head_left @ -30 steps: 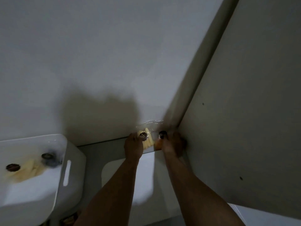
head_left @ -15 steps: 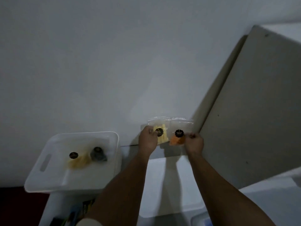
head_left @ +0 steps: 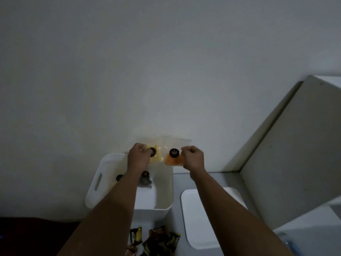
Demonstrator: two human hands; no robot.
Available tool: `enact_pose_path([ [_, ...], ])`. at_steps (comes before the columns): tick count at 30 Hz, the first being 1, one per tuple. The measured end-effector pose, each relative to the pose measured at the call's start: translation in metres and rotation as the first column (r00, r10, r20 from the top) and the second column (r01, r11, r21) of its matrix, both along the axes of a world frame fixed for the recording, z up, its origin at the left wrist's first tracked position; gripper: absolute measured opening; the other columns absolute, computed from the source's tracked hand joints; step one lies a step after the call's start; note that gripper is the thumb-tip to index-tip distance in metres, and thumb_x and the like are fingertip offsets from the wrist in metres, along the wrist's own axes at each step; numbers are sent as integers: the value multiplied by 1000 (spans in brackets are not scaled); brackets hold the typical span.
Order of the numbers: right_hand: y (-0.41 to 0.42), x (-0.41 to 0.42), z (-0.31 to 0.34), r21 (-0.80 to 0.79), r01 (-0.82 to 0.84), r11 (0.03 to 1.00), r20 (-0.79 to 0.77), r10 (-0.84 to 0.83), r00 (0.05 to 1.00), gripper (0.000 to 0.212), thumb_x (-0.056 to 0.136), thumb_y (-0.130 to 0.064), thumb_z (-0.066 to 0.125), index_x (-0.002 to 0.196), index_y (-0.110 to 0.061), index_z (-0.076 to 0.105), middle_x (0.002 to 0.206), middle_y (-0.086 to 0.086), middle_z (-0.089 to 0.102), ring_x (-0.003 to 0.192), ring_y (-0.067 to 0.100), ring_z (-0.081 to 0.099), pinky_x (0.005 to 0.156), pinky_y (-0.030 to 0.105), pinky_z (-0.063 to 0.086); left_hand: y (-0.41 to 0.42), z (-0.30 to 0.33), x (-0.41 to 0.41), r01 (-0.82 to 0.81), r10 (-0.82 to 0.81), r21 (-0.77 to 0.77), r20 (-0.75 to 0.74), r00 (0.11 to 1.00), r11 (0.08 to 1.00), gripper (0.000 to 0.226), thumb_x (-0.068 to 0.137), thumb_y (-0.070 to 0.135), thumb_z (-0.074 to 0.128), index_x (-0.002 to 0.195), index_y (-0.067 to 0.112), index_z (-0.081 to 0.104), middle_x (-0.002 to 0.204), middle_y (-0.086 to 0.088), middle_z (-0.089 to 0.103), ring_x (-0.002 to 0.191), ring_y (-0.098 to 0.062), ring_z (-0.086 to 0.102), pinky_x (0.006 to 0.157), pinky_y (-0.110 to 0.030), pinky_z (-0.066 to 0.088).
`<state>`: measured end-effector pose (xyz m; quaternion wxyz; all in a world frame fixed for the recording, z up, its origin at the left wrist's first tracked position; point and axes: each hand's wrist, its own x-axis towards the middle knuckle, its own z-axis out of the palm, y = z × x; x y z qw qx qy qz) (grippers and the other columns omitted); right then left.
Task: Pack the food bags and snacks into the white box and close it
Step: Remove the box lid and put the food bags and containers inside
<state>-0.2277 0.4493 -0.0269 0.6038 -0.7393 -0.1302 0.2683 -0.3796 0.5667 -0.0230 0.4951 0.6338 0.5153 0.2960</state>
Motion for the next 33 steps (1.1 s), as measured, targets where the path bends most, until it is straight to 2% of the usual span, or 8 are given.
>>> enact_pose_path([
  [5, 38, -50, -26, -153, -92, 984, -23, 89, 996, 25, 88, -6, 52, 94, -16, 74, 90, 3, 69, 85, 25, 65, 50, 25, 43, 31, -39, -53, -41, 36, -104, -50, 998, 994, 25, 90, 17, 62, 115, 13, 60, 109, -8, 64, 100, -28, 61, 90, -41, 51],
  [14, 67, -77, -130, -425, -111, 898, -75, 87, 993, 11, 87, -13, 60, 98, -15, 61, 107, 8, 68, 100, 29, 68, 85, 42, 61, 47, -132, -62, -14, -30, -344, -122, 992, 939, 30, 86, 10, 67, 115, 8, 64, 111, -13, 65, 101, -31, 62, 89, -41, 52],
  [17, 71, -78, -149, -462, -139, 876, -130, 88, 988, 26, 83, -16, 73, 104, -17, 58, 111, 10, 67, 98, 31, 70, 83, 44, 61, 51, -154, -57, 3, -74, -399, -163, 984, 917, 24, 87, 0, 61, 111, 5, 63, 110, -15, 64, 95, -30, 59, 80, -34, 47],
  [20, 77, -80, -156, -494, -176, 851, -150, 116, 982, 47, 86, -20, 71, 128, -10, 51, 120, 12, 63, 109, 30, 63, 96, 45, 55, 57, -172, -53, 13, -115, -407, -229, 967, 913, 22, 89, -2, 57, 109, -2, 66, 109, -21, 68, 93, -34, 63, 75, -35, 47],
  [27, 83, -86, -152, -601, -177, 779, -138, 116, 984, 69, 83, -24, 66, 143, -15, 35, 137, 12, 50, 123, 32, 53, 103, 44, 46, 55, -179, -53, -36, -77, -389, -271, 959, 921, 13, 88, 1, 64, 83, 14, 66, 98, -16, 68, 97, -35, 65, 86, -43, 53],
  [29, 80, -87, -146, -597, -184, 781, -147, 119, 982, 77, 83, -24, 67, 149, -13, 28, 144, 17, 46, 129, 37, 51, 106, 46, 44, 55, -174, -56, -56, -57, -378, -280, 958, 924, 14, 87, 8, 70, 101, 10, 68, 109, -17, 68, 103, -37, 65, 87, -43, 53],
  [31, 77, -90, -137, -575, -196, 794, -169, 119, 978, 81, 85, -22, 68, 152, -10, 24, 147, 21, 44, 131, 40, 50, 107, 46, 44, 54, -166, -59, -50, -64, -345, -312, 948, 937, 42, 87, 14, 73, 126, 6, 60, 122, -20, 65, 108, -39, 63, 86, -40, 52],
  [33, 71, -92, -127, -565, -221, 795, -169, 150, 974, 82, 82, -19, 72, 150, -10, 27, 145, 20, 47, 124, 37, 54, 99, 40, 50, 51, -154, -63, -39, -65, -294, -336, 940, 955, 54, 86, 17, 75, 134, 5, 55, 129, -20, 61, 113, -40, 60, 86, -37, 49],
])
